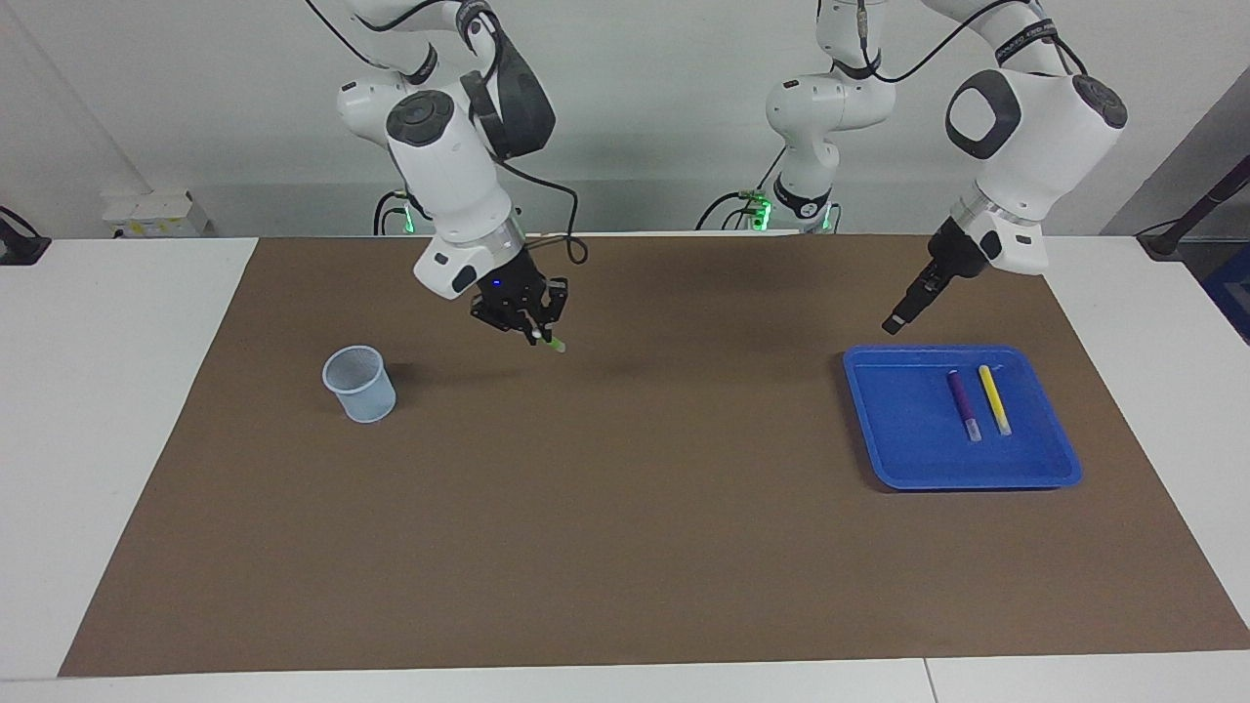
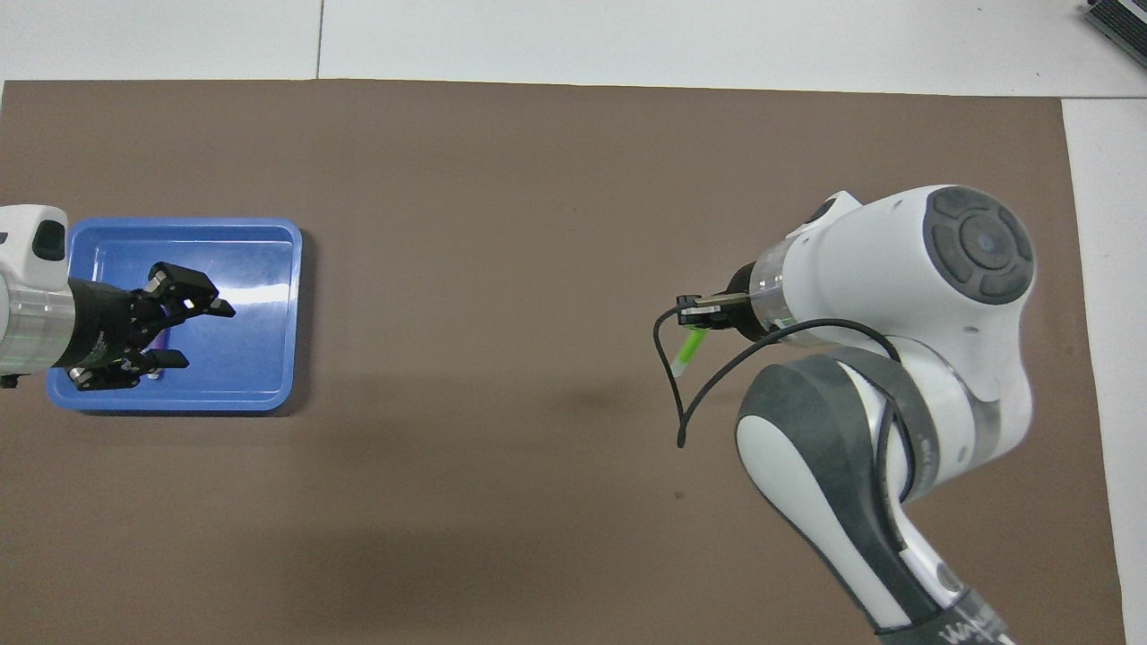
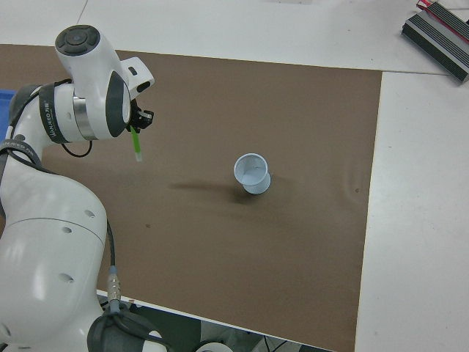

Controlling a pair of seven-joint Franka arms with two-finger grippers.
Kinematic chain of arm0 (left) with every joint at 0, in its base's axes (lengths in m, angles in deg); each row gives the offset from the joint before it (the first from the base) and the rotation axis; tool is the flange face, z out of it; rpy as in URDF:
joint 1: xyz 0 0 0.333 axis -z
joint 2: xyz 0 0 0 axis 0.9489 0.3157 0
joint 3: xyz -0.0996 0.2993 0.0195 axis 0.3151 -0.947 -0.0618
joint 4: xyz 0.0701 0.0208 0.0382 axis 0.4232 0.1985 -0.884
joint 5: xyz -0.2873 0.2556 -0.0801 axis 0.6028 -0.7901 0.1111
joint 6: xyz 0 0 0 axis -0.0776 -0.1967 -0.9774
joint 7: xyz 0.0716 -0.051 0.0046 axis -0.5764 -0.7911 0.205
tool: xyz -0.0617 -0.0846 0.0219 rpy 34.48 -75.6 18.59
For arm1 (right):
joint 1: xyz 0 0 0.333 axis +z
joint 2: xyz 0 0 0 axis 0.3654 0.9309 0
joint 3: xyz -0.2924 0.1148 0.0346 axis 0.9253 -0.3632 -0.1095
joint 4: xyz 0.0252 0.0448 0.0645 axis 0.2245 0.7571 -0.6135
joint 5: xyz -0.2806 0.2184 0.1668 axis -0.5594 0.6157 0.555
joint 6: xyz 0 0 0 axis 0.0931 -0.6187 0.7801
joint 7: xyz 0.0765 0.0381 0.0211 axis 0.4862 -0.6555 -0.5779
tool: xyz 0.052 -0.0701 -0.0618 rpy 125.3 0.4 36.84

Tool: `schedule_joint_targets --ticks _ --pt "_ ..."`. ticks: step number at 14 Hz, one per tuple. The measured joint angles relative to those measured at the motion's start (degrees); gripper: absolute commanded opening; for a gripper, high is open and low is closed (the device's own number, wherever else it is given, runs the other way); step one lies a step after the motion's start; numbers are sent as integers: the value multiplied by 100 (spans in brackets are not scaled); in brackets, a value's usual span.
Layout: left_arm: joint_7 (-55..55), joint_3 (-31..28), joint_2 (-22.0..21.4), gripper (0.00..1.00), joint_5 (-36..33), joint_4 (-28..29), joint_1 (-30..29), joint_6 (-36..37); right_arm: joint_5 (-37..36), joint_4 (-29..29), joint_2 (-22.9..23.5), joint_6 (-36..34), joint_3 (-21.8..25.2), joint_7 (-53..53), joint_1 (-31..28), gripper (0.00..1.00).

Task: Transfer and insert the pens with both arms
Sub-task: 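Open the left gripper and carry the green pen toward the cup, then insert the green pen into the cup with the right gripper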

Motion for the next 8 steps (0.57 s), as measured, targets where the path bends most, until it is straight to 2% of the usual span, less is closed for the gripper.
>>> schedule_joint_targets --ticks 4,8 --pt "2308 -16 10 79 -441 12 -591 -36 -1079 5 -181 -723 6 -1519 -596 0" --pt "3269 -24 379 79 -581 85 -986 -657 -1819 23 -199 -786 9 -3047 -1139 0"
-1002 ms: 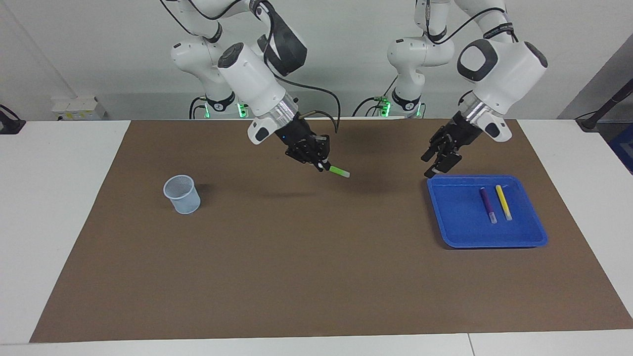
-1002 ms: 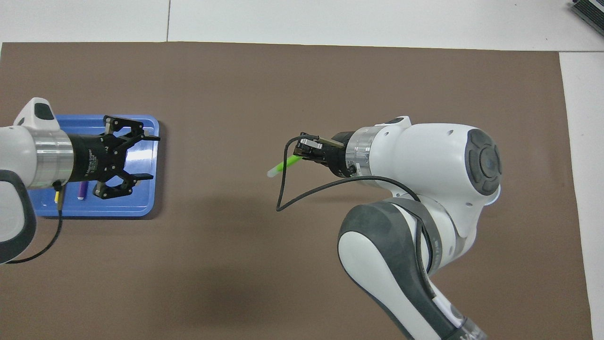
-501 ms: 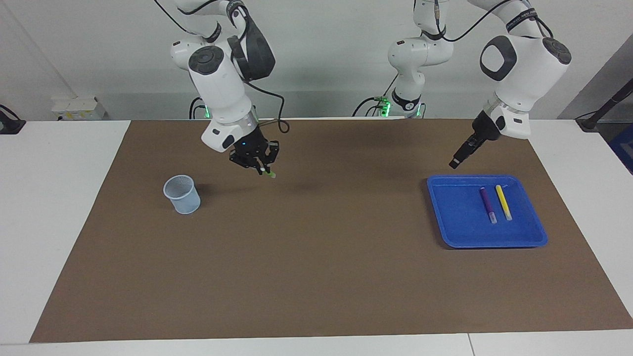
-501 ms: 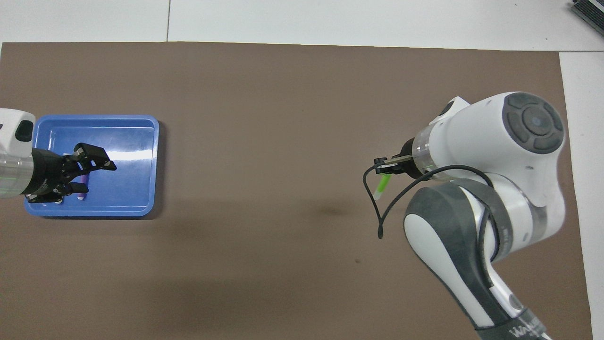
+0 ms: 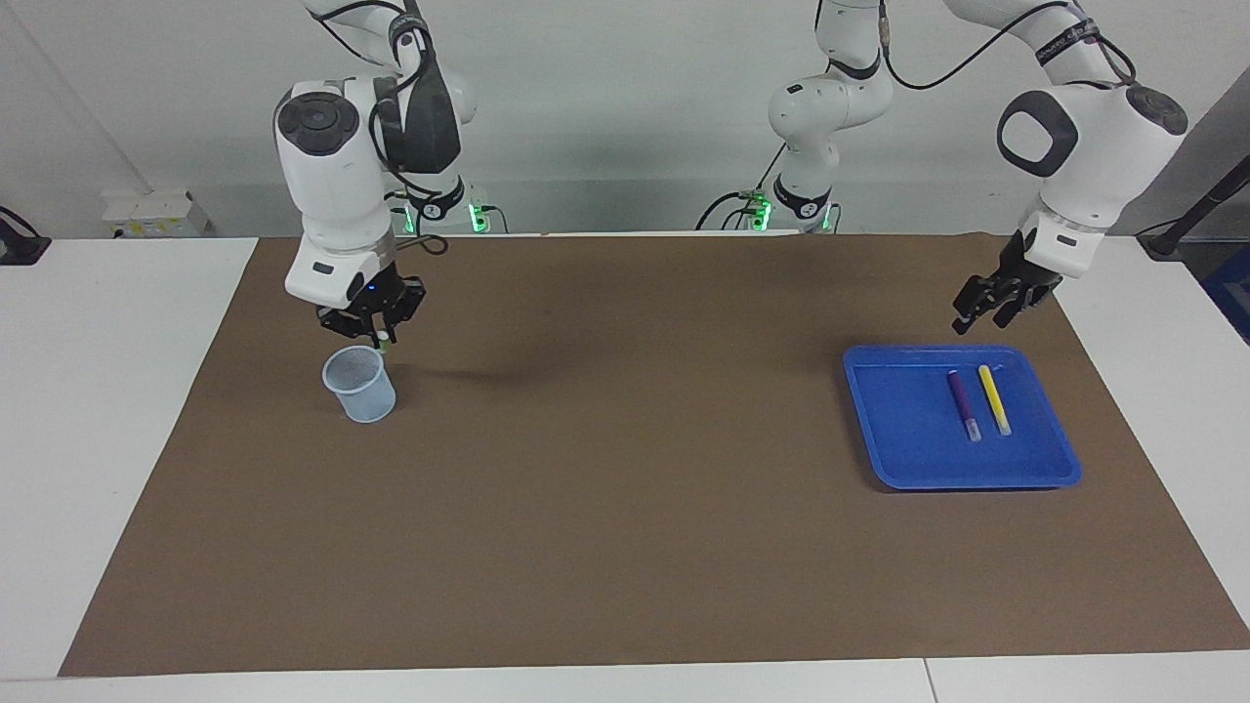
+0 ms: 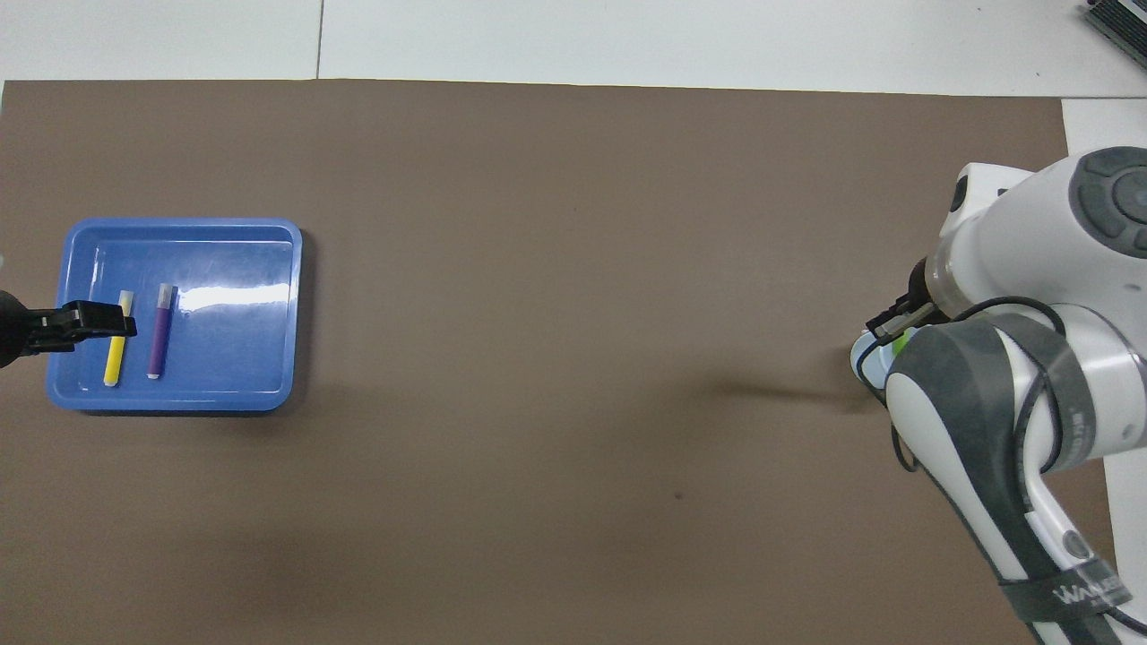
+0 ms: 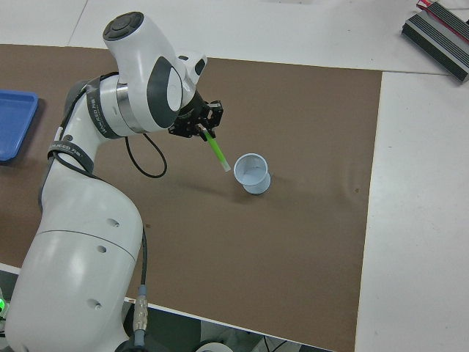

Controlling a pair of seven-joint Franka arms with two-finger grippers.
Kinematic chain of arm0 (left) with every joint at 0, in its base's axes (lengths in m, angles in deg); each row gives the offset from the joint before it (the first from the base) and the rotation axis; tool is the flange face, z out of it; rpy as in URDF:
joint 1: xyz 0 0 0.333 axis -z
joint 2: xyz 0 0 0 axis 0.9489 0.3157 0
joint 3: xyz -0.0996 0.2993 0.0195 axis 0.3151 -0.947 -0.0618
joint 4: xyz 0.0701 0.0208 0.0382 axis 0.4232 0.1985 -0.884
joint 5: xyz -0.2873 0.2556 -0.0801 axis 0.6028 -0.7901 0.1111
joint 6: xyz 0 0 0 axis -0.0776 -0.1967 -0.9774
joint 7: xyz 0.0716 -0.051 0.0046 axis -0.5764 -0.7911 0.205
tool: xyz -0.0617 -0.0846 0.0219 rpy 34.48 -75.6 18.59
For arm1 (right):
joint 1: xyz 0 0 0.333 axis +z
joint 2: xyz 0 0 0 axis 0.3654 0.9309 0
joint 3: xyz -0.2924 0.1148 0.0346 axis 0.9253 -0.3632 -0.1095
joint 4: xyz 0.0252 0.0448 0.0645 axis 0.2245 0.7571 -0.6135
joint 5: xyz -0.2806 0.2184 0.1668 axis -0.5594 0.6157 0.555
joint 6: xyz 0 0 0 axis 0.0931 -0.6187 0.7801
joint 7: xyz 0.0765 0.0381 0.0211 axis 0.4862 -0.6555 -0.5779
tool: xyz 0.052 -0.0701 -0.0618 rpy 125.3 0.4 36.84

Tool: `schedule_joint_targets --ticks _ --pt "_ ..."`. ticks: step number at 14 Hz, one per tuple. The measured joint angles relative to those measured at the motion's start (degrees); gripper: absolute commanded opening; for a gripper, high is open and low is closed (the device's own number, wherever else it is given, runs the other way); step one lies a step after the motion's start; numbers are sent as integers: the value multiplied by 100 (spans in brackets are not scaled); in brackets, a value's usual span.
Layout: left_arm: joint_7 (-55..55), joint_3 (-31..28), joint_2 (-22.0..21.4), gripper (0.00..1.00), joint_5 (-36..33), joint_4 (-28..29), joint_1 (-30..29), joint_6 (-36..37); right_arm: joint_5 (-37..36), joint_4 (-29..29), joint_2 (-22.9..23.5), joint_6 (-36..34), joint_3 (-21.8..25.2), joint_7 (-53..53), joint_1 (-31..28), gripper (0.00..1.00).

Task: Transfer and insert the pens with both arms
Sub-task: 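Insert the green pen into the cup with the right gripper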

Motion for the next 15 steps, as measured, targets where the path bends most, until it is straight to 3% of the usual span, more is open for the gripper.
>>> schedule_joint_targets --ticks 8,9,10,11,13,14,15 --pt "769 1 863 78 -10 4 -63 -1022 -24 659 -3 904 -4 -476 -375 0" --pt "893 2 948 78 -25 5 -92 -1128 -23 743 -4 936 -4 -476 -439 6" --pt "988 1 1048 78 -51 6 -110 -1265 -13 824 -6 954 -4 -476 -523 15" --pt "1037 2 1166 78 -74 8 -116 -1414 13 910 -7 1013 -4 -476 -619 39" --pt "1069 5 1399 77 -97 10 -116 -1738 47 1020 -8 1158 -3 -476 -751 73" --pt "1089 6 1512 77 -105 10 -116 -1874 69 1040 -8 1169 -2 -476 -771 100" --pt "1134 7 1623 77 -108 9 -116 -2010 130 1045 -10 1169 -5 -476 -769 100"
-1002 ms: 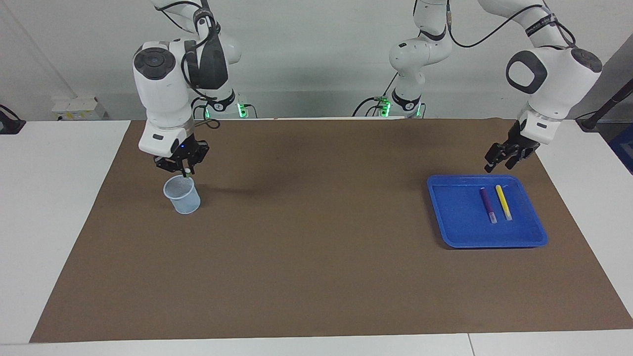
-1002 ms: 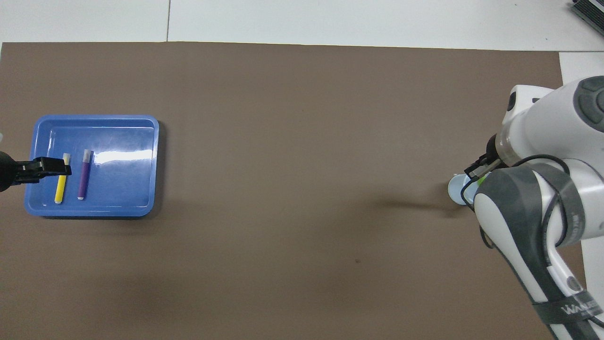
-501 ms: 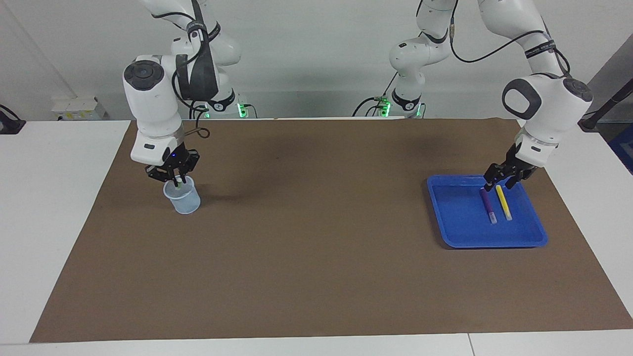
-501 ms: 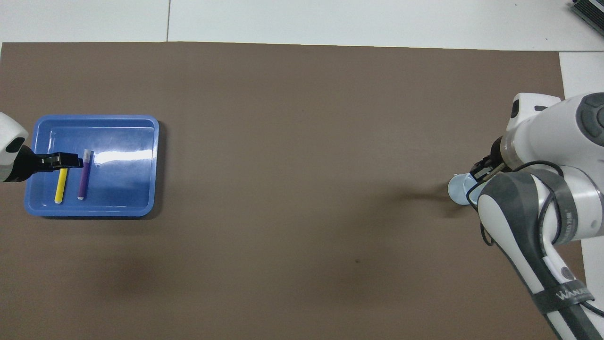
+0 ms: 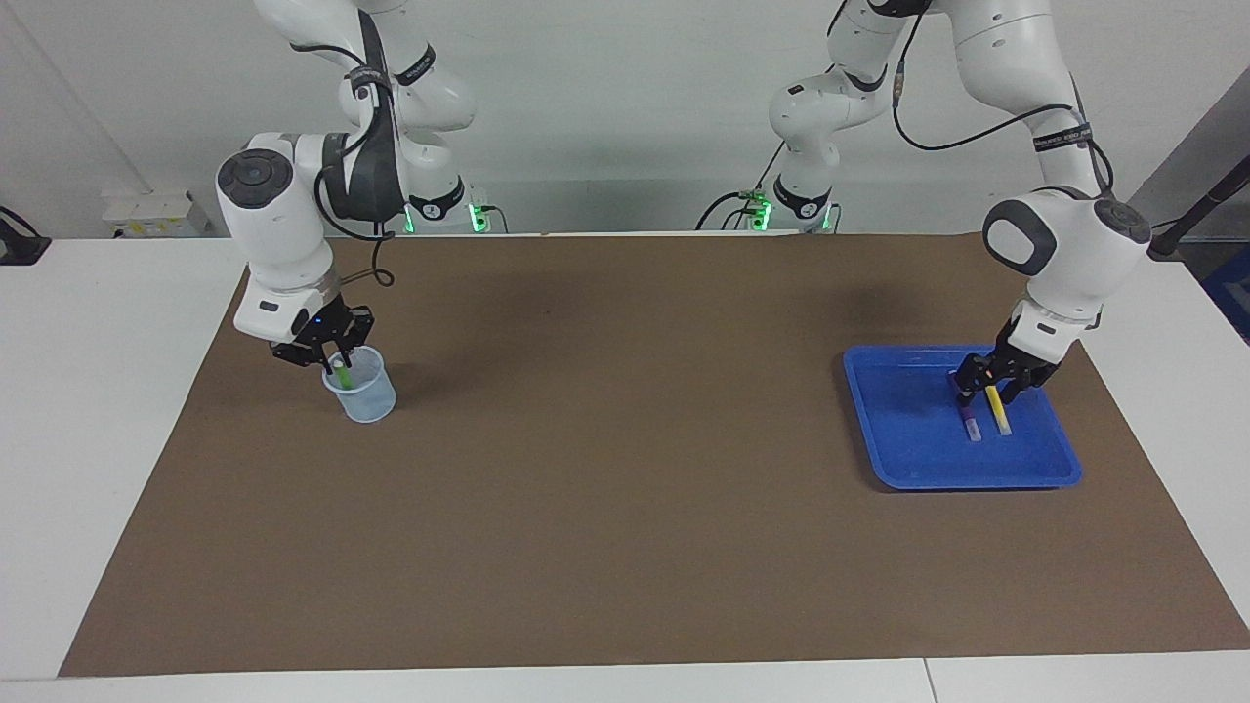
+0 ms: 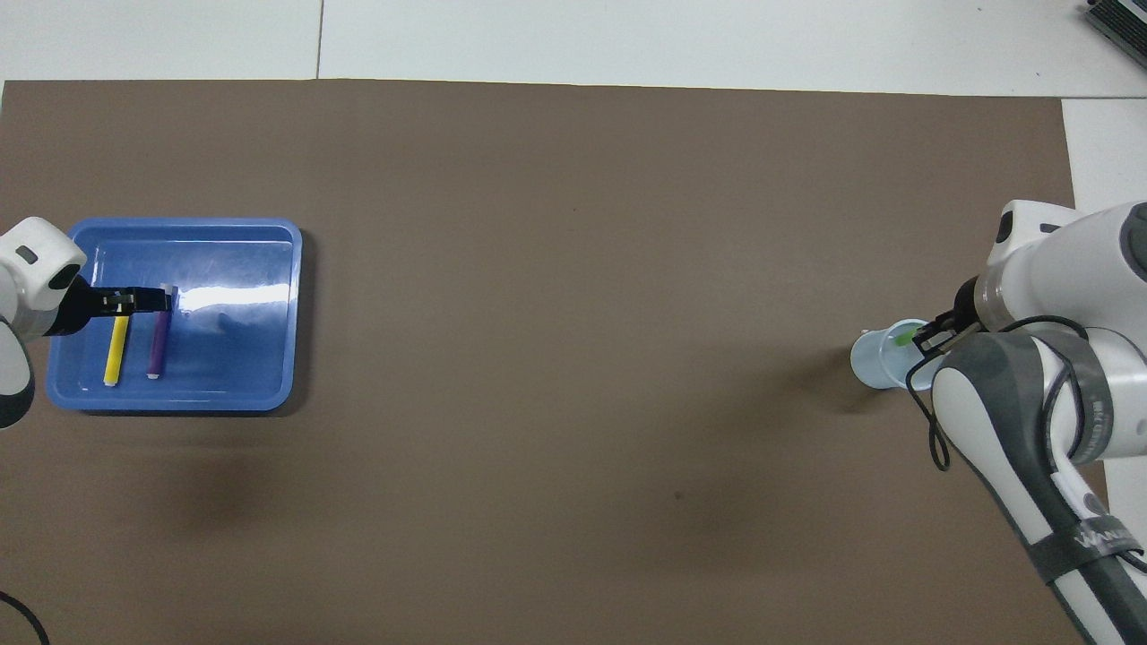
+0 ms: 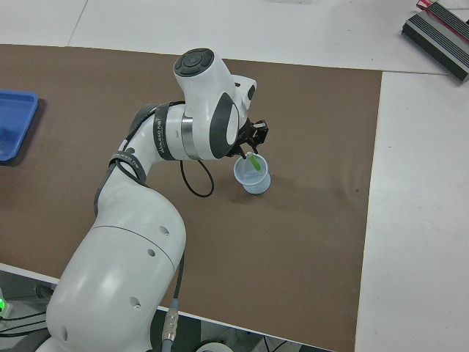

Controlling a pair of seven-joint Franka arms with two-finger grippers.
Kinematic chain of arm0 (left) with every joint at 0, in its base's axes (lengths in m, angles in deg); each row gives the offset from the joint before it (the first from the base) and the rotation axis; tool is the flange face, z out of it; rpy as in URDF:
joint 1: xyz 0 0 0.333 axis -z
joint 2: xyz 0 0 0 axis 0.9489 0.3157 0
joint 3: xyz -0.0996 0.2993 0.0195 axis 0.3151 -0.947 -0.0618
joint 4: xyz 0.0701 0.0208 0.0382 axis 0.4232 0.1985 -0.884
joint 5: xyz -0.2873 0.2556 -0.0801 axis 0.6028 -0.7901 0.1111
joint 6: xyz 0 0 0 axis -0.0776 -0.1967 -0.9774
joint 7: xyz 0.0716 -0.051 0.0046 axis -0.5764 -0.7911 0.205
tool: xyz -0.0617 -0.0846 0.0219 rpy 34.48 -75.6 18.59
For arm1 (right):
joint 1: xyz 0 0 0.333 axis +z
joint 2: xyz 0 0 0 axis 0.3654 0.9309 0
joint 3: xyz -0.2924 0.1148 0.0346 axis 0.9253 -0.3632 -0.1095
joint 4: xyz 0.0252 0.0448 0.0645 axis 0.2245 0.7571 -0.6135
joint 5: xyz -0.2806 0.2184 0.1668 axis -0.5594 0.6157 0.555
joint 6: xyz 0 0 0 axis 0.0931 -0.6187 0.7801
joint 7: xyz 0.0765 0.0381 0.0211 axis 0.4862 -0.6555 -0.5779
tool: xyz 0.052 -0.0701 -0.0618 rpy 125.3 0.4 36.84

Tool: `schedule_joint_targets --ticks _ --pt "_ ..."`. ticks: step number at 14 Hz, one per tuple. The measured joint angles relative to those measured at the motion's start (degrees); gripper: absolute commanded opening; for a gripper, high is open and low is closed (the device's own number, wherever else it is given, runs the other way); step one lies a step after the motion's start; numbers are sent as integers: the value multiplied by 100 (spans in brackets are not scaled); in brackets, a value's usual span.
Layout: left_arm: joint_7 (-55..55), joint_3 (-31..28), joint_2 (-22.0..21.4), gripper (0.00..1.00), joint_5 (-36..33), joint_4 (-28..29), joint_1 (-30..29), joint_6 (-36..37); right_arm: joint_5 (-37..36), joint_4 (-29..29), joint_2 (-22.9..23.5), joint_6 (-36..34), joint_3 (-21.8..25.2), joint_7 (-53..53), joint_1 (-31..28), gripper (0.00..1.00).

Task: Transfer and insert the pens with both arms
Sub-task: 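Insert the green pen into the cup with the right gripper, then grasp the purple pen with the left gripper while the right gripper returns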

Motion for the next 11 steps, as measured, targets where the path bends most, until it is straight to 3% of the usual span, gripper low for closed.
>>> schedule_joint_targets --ticks 4,7,8,9,10,11 --pt "136 0 317 74 -2 -1 0 -400 119 0 -57 0 -41 0 18 100" --pt "168 1 389 66 -3 -2 0 -470 662 -16 -194 0 -82 11 29 100" --pt "172 1 422 58 -3 -2 0 -545 936 -25 -233 -1 -90 66 29 100" --pt "173 3 480 41 -3 -2 0 -657 1190 -51 -256 -9 -97 195 39 100" --pt "179 6 558 35 -4 -3 0 -768 1438 -76 -269 -24 -100 432 86 100" --pt "183 14 581 15 -5 -20 1 -844 1672 -94 -274 -29 -105 785 173 100"
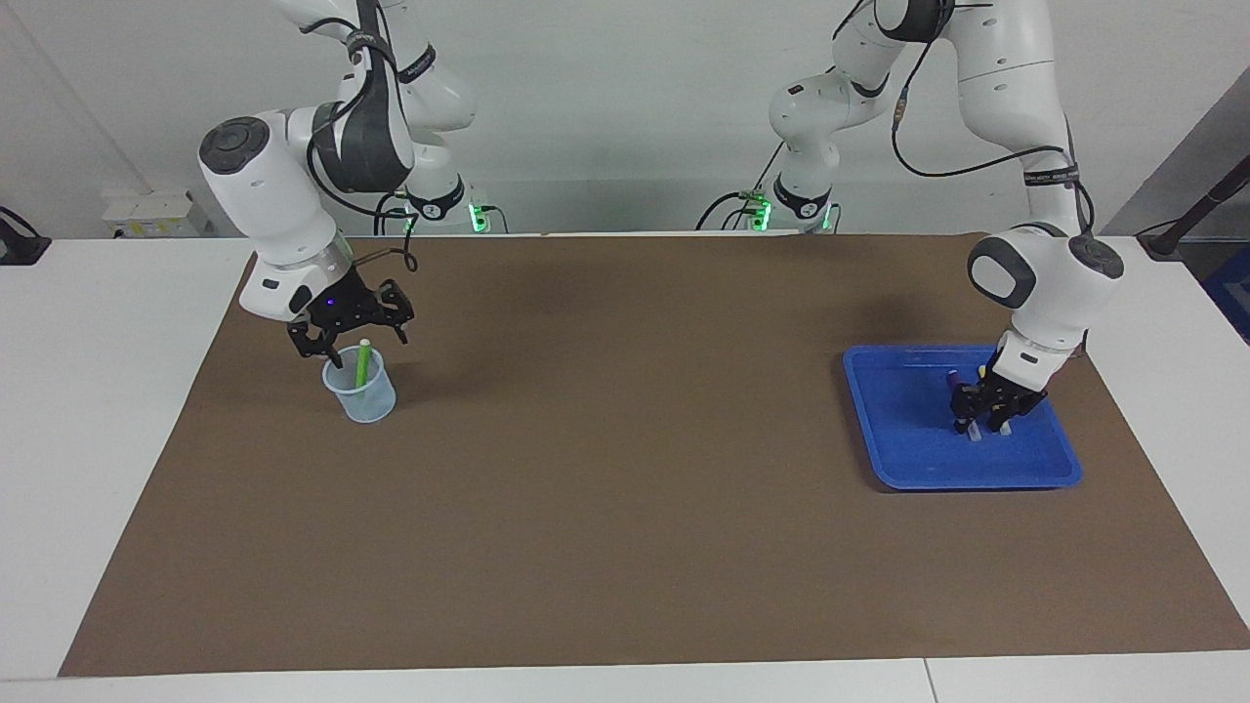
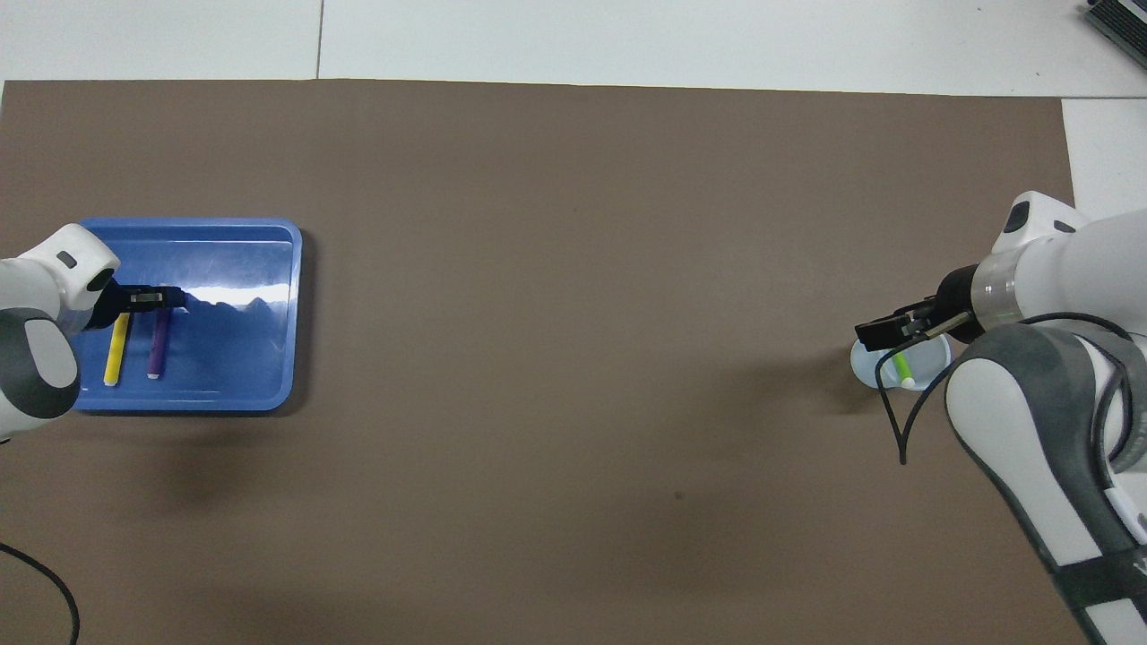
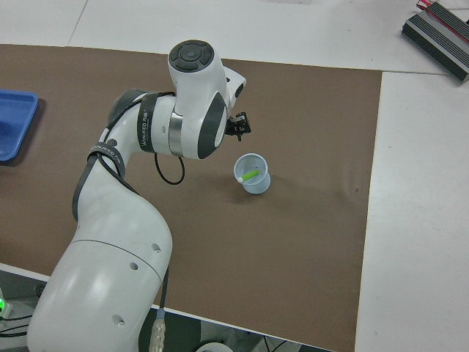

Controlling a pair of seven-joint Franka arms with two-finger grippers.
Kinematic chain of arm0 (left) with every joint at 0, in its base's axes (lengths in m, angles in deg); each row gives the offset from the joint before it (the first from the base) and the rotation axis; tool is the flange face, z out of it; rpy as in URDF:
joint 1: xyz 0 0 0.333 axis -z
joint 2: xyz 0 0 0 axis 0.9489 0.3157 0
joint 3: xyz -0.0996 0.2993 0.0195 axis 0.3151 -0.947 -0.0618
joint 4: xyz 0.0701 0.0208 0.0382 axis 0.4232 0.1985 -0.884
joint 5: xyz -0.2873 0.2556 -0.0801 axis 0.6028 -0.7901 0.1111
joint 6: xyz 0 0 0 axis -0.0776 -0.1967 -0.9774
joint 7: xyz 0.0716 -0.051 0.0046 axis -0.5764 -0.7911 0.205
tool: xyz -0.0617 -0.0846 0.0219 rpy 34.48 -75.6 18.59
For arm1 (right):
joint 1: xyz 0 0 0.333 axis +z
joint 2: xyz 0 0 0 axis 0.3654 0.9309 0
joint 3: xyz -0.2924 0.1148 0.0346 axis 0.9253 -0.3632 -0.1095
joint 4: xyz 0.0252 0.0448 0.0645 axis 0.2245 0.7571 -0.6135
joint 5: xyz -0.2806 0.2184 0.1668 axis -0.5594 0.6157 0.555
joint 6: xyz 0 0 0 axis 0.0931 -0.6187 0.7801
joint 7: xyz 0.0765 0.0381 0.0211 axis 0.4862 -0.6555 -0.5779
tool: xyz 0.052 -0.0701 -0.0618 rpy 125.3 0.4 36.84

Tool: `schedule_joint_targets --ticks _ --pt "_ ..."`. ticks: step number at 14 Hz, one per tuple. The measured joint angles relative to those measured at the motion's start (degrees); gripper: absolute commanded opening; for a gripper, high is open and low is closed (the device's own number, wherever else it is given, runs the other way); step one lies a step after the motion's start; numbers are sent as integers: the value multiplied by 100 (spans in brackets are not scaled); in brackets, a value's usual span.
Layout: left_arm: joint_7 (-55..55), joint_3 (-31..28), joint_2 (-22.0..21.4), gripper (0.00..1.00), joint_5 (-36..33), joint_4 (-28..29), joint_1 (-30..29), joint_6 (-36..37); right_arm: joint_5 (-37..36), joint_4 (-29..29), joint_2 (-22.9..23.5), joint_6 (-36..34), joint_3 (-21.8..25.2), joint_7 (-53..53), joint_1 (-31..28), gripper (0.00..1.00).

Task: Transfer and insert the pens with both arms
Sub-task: 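Grasp the purple pen with the left gripper while the right gripper returns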

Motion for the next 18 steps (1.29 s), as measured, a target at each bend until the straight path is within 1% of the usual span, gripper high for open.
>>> schedule_joint_targets --ticks 1,4,5,8,10,12,13,16,18 --pt "0 7 -2 0 0 -18 3 -9 255 -17 0 1 -3 442 128 100" --pt "5 3 1 0 -6 -29 4 -28 1211 -103 0 33 -14 2080 658 100" --pt "5 4 1 0 -6 -29 5 -29 1410 -153 0 90 -18 2604 858 100" --pt "1 5 2 0 -6 -33 7 -29 1629 -204 4 722 -31 4046 1443 100" --pt "-99 15 19 0 -6 -69 14 7 1956 -203 15 1024 -35 4783 1675 100" --pt "-361 53 40 0 -6 -159 38 160 2190 -203 21 1165 -34 5109 1768 100" --pt "-542 78 40 0 -6 -250 68 352 2208 -203 25 1220 -33 5238 1786 100" --pt "-1132 95 17 0 -6 -709 236 1125 2213 -203 33 1270 -26 5383 1790 100" --pt "-1621 98 -81 0 -6 -934 344 1553 2391 -203 37 1284 -25 5402 1790 100"
